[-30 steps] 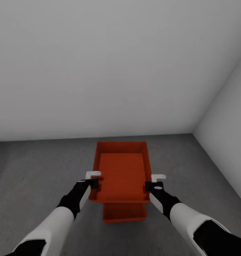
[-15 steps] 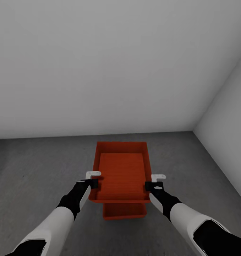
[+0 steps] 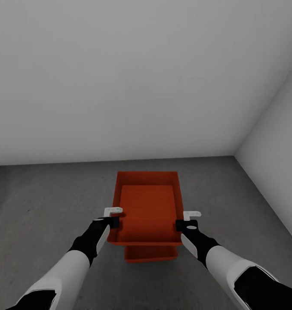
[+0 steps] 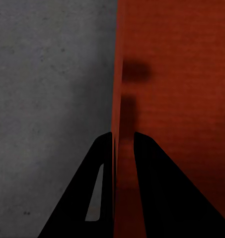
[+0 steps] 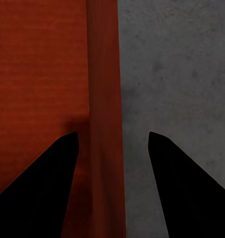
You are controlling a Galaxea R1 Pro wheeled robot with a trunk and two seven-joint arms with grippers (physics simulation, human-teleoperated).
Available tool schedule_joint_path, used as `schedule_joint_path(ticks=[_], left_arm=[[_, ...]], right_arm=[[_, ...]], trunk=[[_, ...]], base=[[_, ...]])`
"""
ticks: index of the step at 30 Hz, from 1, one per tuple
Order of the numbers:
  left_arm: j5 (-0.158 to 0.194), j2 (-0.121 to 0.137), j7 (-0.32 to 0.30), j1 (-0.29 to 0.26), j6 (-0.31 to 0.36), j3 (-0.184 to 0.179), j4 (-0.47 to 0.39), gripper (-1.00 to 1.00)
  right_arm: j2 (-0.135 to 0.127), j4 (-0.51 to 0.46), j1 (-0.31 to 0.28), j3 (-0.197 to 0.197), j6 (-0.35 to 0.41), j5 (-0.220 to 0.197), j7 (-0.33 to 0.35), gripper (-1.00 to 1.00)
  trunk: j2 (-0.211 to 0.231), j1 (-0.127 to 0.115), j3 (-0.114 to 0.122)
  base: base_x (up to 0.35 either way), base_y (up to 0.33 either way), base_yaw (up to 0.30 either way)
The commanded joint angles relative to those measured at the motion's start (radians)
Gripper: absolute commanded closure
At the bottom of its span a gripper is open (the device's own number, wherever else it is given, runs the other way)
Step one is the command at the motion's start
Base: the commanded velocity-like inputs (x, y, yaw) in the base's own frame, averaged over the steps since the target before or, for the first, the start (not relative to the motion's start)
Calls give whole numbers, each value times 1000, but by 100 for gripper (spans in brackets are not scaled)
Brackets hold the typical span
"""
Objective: Move the two storage containers from the living room to the garage. In the garage, place one container on the floor and stack the other container on top of it (either order is fine).
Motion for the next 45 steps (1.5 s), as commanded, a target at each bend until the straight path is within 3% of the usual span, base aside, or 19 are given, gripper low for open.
schedule_joint_path(ticks=[1,45], left_arm=[[14,-21,0,0,20,8,1,100],[12,-30,1,0,19,8,8,100]], right_arm=[[0,-3,-1,-10,-13,23,-55,100],[0,-3,-1,-10,-13,23,-55,100]], trunk=[[-1,0,-2],[-1,0,-72]], base=[[0,0,0],[0,0,0]])
